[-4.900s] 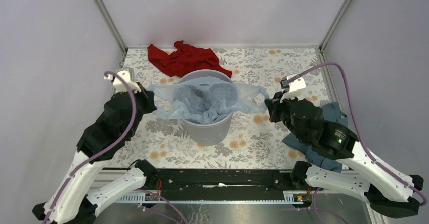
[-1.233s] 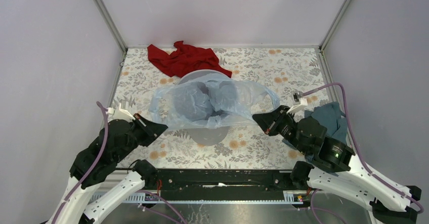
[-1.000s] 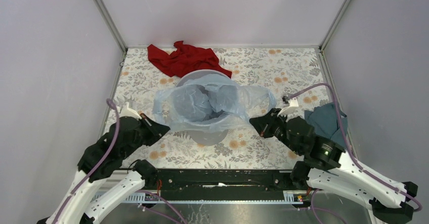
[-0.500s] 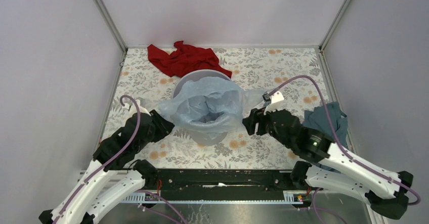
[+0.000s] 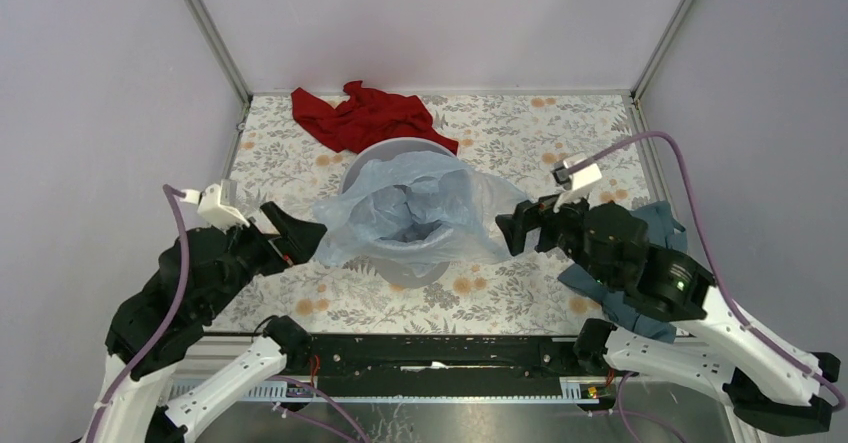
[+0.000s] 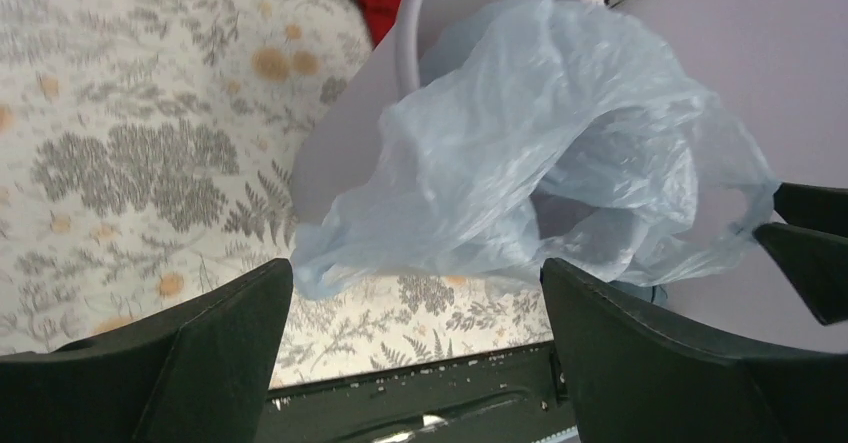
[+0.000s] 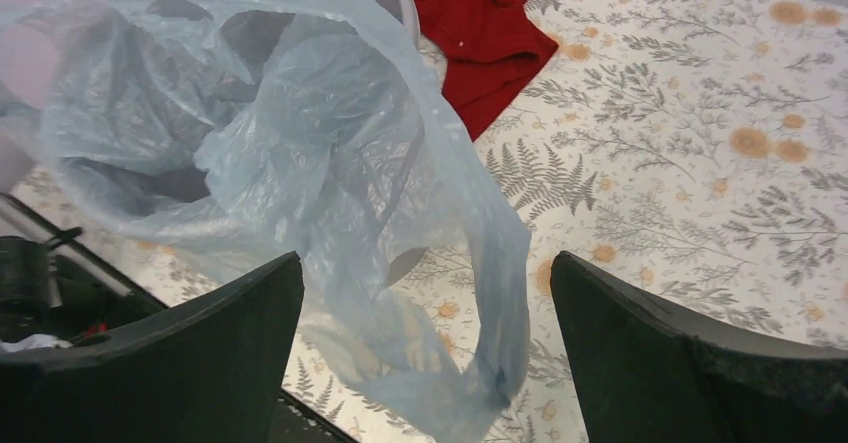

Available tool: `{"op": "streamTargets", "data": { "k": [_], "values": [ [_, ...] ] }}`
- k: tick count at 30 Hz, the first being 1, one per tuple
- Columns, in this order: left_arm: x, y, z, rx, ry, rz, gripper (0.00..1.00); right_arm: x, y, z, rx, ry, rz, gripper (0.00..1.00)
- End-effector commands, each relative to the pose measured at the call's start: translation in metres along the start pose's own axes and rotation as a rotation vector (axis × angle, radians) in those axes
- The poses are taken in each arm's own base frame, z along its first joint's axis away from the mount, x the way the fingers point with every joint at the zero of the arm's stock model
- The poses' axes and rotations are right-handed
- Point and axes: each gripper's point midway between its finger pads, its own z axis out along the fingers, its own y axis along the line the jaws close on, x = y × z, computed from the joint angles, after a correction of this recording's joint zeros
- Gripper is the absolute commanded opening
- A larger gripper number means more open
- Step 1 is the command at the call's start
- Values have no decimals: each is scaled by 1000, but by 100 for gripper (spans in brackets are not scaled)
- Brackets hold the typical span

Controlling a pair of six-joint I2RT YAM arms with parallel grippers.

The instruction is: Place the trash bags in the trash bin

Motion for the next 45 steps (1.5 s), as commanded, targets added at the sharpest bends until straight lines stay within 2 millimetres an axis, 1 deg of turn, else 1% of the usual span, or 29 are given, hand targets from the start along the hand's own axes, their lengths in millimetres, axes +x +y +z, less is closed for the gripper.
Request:
{"op": "streamTargets", "data": {
  "k": [1, 4, 6, 7, 9, 11, 12, 15, 18, 20, 23, 26, 28, 29, 31, 34, 35, 38, 43, 44, 45],
  "values": [
    [-21, -16, 19, -17, -8, 155, 99, -20, 2, 20, 47, -23, -103, 100],
    [-28, -19, 37, -67, -2, 202, 98, -31, 11, 35, 40, -52, -127, 99],
    [-38, -17, 43, -107, -39, 215, 95, -37, 18, 45, 31, -74, -141, 96],
    [-42, -19, 45, -107, -53, 223, 94, -39, 21, 49, 25, -78, -152, 95],
    [-46, -29, 49, -73, -54, 238, 93, -43, 24, 58, 34, -77, -172, 94],
    [-43, -40, 50, -20, -33, 257, 98, -47, 25, 65, 53, -71, -190, 94],
    [-41, -45, 51, 10, -21, 274, 99, -49, 24, 67, 62, -71, -197, 94],
    [-37, -48, 51, 44, -1, 311, 99, -55, 21, 70, 81, -74, -208, 94],
    [-37, -54, 47, 77, 8, 342, 99, -60, 18, 65, 80, -82, -208, 94],
    [-33, -61, 49, 107, 38, 359, 99, -63, 14, 61, 81, -94, -208, 95],
    [-26, -63, 60, 110, 78, 388, 99, -62, 8, 65, 75, -90, -200, 95],
    [-27, -56, 74, 52, 78, 405, 98, -59, 3, 74, 43, -70, -178, 93],
    [-32, -50, 80, 10, 59, 409, 92, -59, 3, 79, 11, -66, -160, 90],
    [-35, -48, 82, -13, 45, 409, 87, -60, 3, 82, -2, -65, -154, 88],
    [-42, -47, 85, -40, 18, 406, 76, -61, 7, 88, -36, -63, -144, 83],
    [-52, -50, 89, -55, -13, 407, 58, -60, 13, 98, -75, -52, -133, 80],
    [-53, -51, 90, -57, -17, 407, 56, -59, 14, 101, -86, -45, -135, 80],
    [-57, -55, 95, -57, -23, 408, 56, -58, 16, 108, -94, -32, -138, 79],
    [-55, -56, 106, -67, -14, 425, 53, -58, 13, 113, -93, -26, -150, 81],
    [-56, -55, 107, -74, -18, 427, 52, -59, 13, 115, -92, -28, -148, 78],
    [-57, -54, 108, -83, -23, 429, 49, -59, 12, 117, -90, -29, -144, 71]
  ]
}}
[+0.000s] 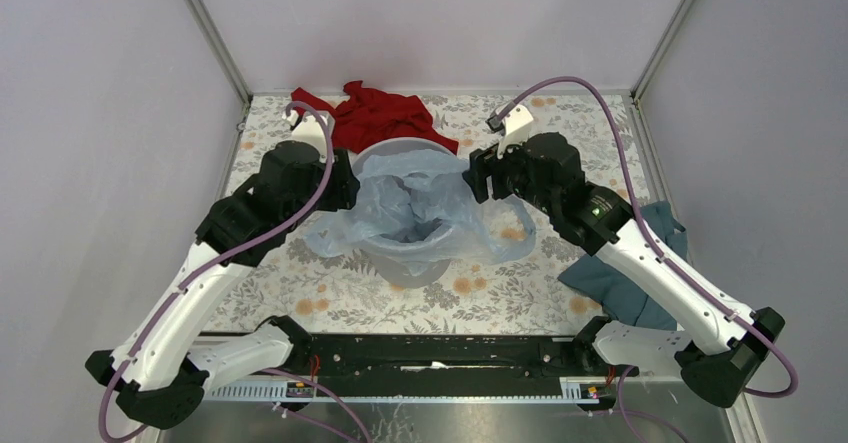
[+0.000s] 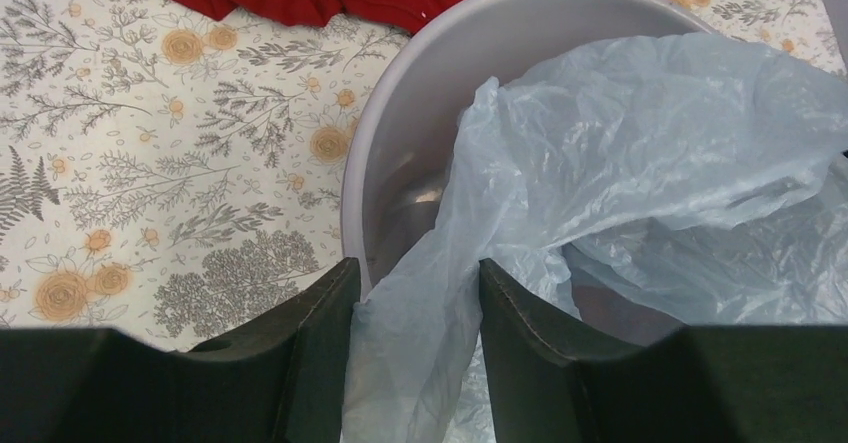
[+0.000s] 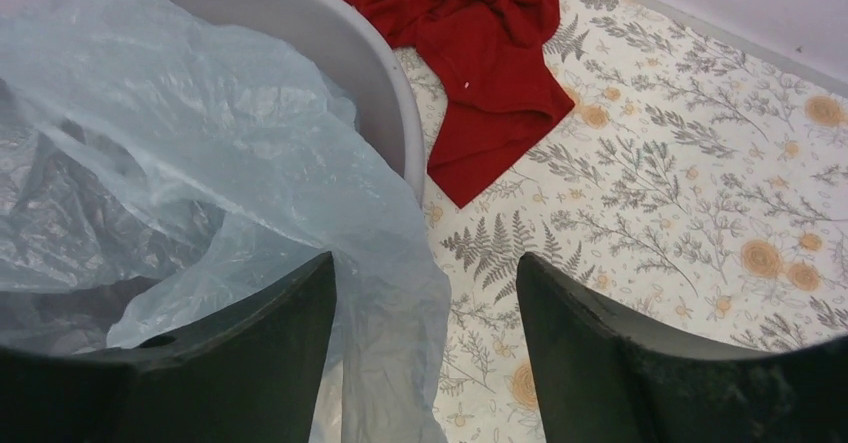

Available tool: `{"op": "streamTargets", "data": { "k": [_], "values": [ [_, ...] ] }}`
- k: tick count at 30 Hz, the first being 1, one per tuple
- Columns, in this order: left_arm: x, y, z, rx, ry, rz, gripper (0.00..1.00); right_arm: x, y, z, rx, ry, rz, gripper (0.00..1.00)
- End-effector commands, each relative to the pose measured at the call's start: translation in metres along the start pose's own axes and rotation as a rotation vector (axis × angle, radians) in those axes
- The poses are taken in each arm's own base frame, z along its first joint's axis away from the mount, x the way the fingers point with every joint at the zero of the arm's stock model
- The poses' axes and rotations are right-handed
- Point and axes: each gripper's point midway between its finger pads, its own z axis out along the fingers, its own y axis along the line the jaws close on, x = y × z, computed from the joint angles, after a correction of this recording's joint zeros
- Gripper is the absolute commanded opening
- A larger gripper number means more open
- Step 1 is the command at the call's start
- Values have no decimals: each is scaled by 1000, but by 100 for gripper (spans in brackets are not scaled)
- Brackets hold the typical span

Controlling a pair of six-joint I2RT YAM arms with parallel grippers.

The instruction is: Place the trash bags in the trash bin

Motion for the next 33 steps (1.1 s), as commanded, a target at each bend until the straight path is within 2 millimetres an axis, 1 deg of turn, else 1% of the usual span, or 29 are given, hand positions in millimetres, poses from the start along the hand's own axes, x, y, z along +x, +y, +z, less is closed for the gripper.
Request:
{"op": "streamTargets", "data": {
  "k": [1, 3, 5, 9, 11, 14, 16, 17, 20, 22, 23, 26, 29, 33],
  "values": [
    [-30, 0, 2, -25, -97, -1, 48, -40, 0, -3, -22, -117, 15, 61],
    [-32, 3, 7, -54, -101, 2, 45, -43, -5, 4, -12, -132, 35, 42],
    [-35, 7, 11, -85, -108, 4, 42, -43, -6, 11, -25, -132, 50, 30],
    [-41, 9, 22, -126, -107, 13, 38, -43, -7, 29, -62, -118, 78, 18],
    [-43, 12, 29, -149, -103, 18, 37, -43, -10, 38, -68, -113, 94, 13],
    [-46, 20, 36, -186, -102, 17, 41, -41, -15, 52, -79, -109, 119, 10],
    [-47, 24, 39, -201, -106, 15, 42, -39, -18, 60, -84, -98, 135, 7],
    [-48, 27, 40, -208, -108, 11, 40, -37, -19, 64, -86, -93, 141, 6],
    [-49, 34, 45, -224, -110, 3, 32, -36, -20, 70, -94, -88, 153, 5],
    [-50, 40, 49, -235, -108, -8, 27, -37, -18, 73, -102, -91, 159, 5],
    [-51, 42, 51, -235, -109, -15, 26, -39, -17, 74, -108, -93, 163, 5],
    [-54, 50, 57, -241, -112, -41, 25, -42, -16, 78, -118, -96, 173, 9],
    [-53, 63, 68, -248, -107, -75, 26, -43, -17, 86, -112, -95, 180, 9],
    [-43, 73, 89, -230, -68, -122, 26, -37, -24, 100, -78, -81, 196, 10]
  ]
}}
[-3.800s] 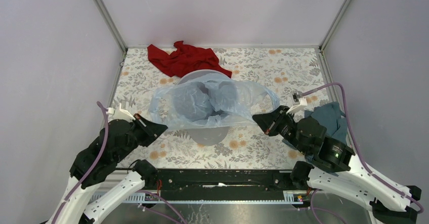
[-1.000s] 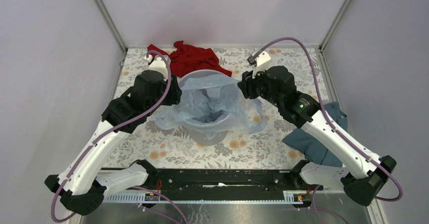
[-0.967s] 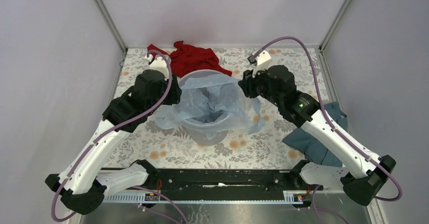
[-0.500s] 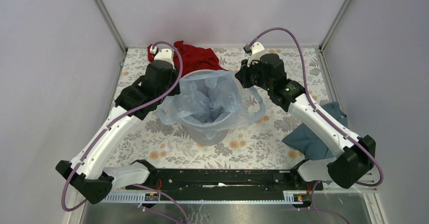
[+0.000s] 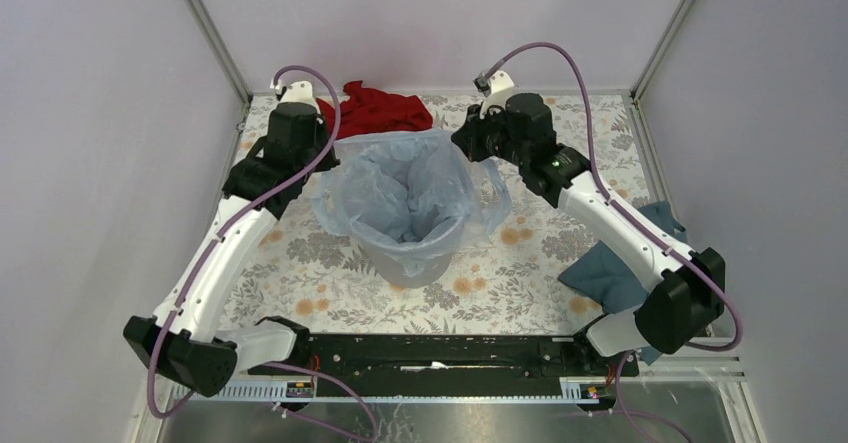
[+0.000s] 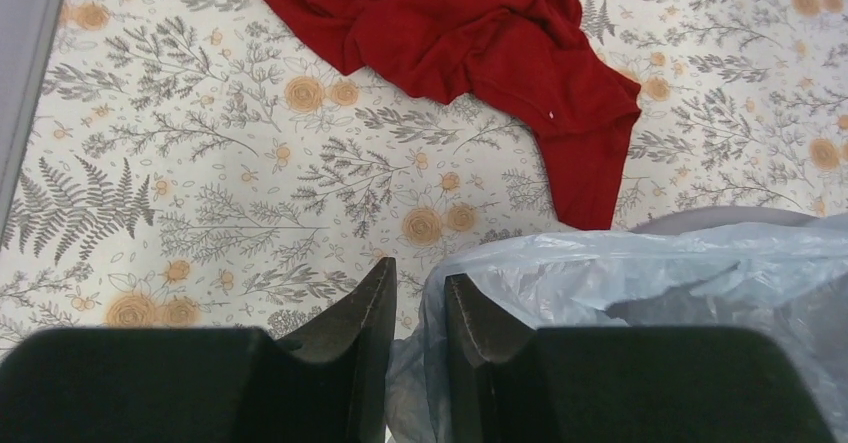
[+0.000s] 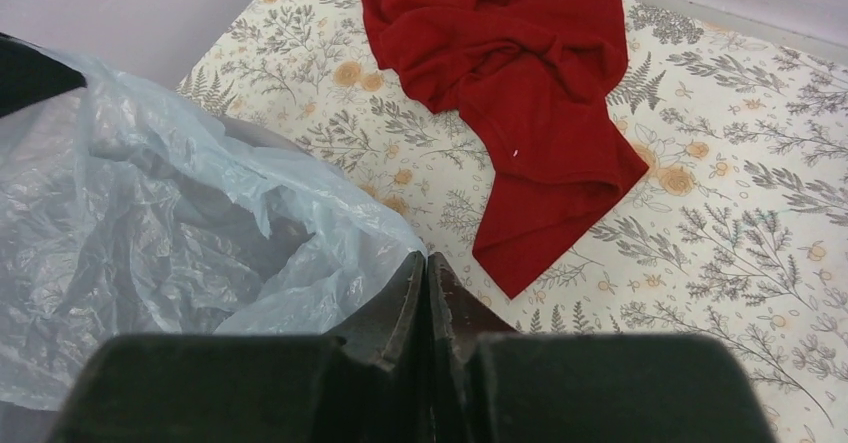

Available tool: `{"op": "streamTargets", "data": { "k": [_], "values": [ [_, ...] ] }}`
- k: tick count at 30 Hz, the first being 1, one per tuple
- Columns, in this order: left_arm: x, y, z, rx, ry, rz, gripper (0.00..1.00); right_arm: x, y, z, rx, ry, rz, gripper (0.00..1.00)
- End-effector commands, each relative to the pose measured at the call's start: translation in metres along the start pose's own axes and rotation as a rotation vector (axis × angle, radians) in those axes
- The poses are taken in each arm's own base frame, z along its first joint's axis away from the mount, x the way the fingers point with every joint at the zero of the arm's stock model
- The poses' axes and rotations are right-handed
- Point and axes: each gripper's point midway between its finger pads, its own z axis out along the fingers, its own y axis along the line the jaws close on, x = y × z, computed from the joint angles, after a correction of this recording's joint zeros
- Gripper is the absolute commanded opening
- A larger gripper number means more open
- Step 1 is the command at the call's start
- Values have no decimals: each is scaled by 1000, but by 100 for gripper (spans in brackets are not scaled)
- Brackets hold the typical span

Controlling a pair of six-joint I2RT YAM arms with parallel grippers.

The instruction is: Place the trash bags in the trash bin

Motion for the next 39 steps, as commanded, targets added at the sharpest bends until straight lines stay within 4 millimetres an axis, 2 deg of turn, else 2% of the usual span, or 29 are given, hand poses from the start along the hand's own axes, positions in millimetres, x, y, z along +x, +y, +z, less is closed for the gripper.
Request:
{"op": "streamTargets", "data": {
  "k": [1, 5, 8, 11, 14, 18, 21, 24, 26, 29, 32, 37, 38, 39],
  "values": [
    [1, 3, 26, 36, 4, -59, 26, -20, -8, 14, 29, -57, 19, 11],
    [20, 16, 45, 51, 57, -131, 26, -7, -15, 29, 46, -25, 43, 11],
    [40, 20, 54, 73, 115, -166, 24, 9, -18, 37, 48, 24, 64, 11],
    [67, 21, 53, 106, 170, -212, 22, 29, -15, 36, 24, 70, 112, 12],
    [89, 11, 47, 184, 207, -257, 22, 45, -9, 28, 6, 114, 157, 17],
    [115, 4, 41, 240, 255, -299, 22, 53, -22, 6, 105, 174, 173, 37],
    [128, 6, 38, 238, 275, -315, 22, 46, -47, -25, 206, 174, 187, 56],
    [135, 3, 35, 262, 279, -333, 22, 37, -56, -58, 216, 163, 218, 72],
    [139, 3, 34, 267, 283, -334, 22, 37, -53, -75, 196, 160, 223, 81],
    [143, 6, 35, 253, 288, -338, 22, 45, -43, -88, 151, 168, 241, 90],
    [147, 4, 36, 264, 295, -356, 22, 58, -39, -88, 113, 170, 274, 91],
    [157, 2, 37, 272, 324, -374, 22, 83, -30, -69, 24, 183, 353, 90],
    [159, 3, 37, 268, 324, -376, 22, 90, -33, -64, 29, 187, 367, 88],
    [160, 3, 36, 268, 322, -378, 22, 96, -34, -59, 26, 185, 383, 80]
  ]
}}
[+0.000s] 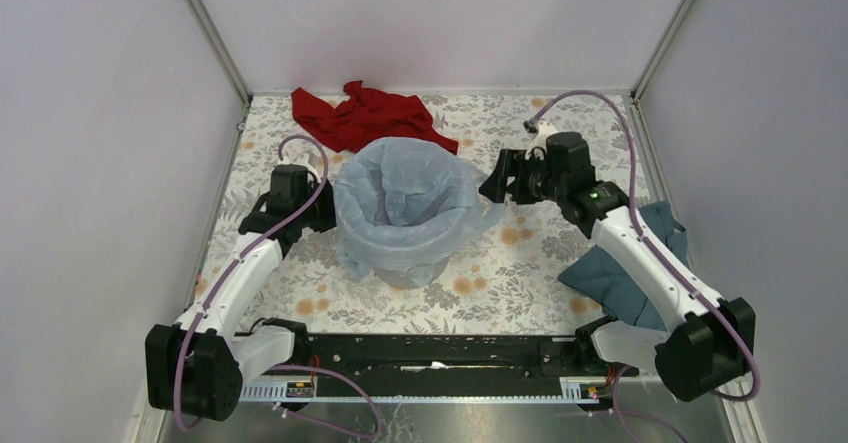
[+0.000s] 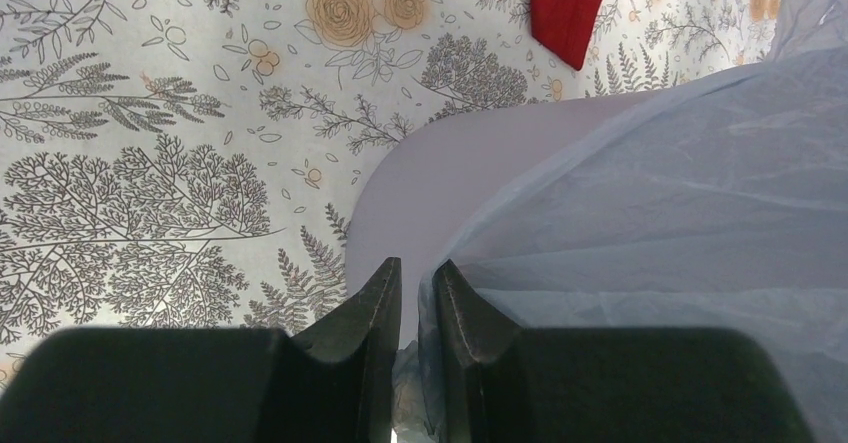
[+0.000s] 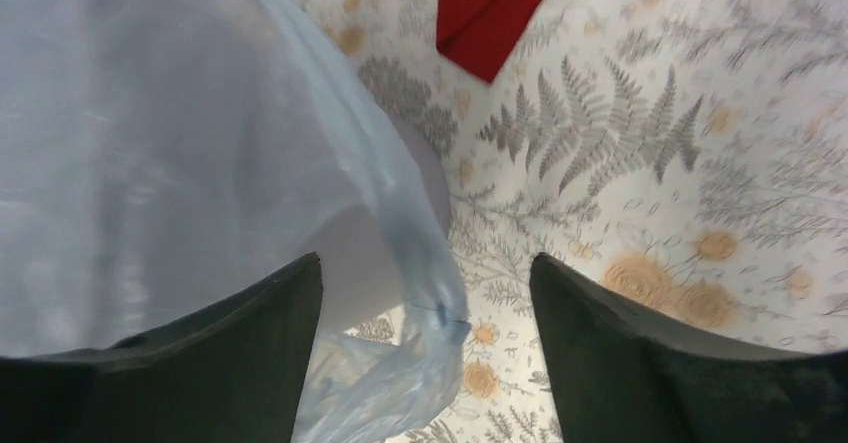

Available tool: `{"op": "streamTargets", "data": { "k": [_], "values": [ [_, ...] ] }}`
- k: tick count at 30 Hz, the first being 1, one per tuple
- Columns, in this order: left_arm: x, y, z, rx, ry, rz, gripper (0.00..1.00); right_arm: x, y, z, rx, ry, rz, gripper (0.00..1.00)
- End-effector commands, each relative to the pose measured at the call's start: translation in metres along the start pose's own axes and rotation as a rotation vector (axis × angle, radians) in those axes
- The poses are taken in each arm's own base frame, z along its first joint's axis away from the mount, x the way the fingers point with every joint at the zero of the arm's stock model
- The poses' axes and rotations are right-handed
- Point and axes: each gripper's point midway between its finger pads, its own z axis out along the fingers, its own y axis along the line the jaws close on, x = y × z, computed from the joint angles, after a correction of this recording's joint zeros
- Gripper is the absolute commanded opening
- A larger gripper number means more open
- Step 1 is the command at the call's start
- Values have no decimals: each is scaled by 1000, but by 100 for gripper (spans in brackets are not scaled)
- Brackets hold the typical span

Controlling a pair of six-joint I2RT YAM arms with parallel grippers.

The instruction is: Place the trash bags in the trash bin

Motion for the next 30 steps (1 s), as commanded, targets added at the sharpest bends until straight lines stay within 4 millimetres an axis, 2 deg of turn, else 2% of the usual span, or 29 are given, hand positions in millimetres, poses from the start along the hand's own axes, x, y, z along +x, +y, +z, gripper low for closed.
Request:
{"op": "streamTargets", "data": {
  "k": [1, 3, 6, 7, 9, 11, 14, 17, 20, 23, 25, 28, 30],
  "values": [
    [-1, -4, -1, 36, -28, -16, 22, 14, 4, 26, -92, 4, 85, 67],
    [3, -4, 0, 49, -27, -33, 22, 27, 6, 41, -142, 24, 143, 44],
    [14, -5, 6, 94, -13, -72, 22, 44, -2, 60, -162, 25, 206, 22],
    [20, -5, 10, 113, -6, -85, 21, 51, -11, 66, -134, 24, 216, 15],
    [28, -3, 15, 131, 8, -116, 19, 65, -30, 76, -67, 31, 214, 8],
    [34, -4, 18, 154, 19, -139, 18, 78, -50, 83, 15, 67, 189, 6],
    [39, -2, 22, 158, 28, -151, 17, 90, -71, 83, 117, 119, 124, 6],
    [42, -3, 26, 161, 40, -149, 17, 89, -89, 69, 224, 115, 63, 7],
    [48, -8, 32, 173, 62, -147, 17, 83, -111, 52, 372, 107, 8, 15],
    [52, -15, 38, 186, 77, -141, 17, 87, -132, 36, 502, 140, -23, 18],
    [54, -20, 41, 195, 80, -137, 17, 97, -137, 38, 518, 164, -10, 18],
    [57, -20, 46, 196, 87, -136, 17, 119, -130, 54, 431, 160, 71, 19],
    [58, -20, 49, 197, 88, -135, 17, 121, -126, 60, 393, 123, 116, 23]
  ]
}}
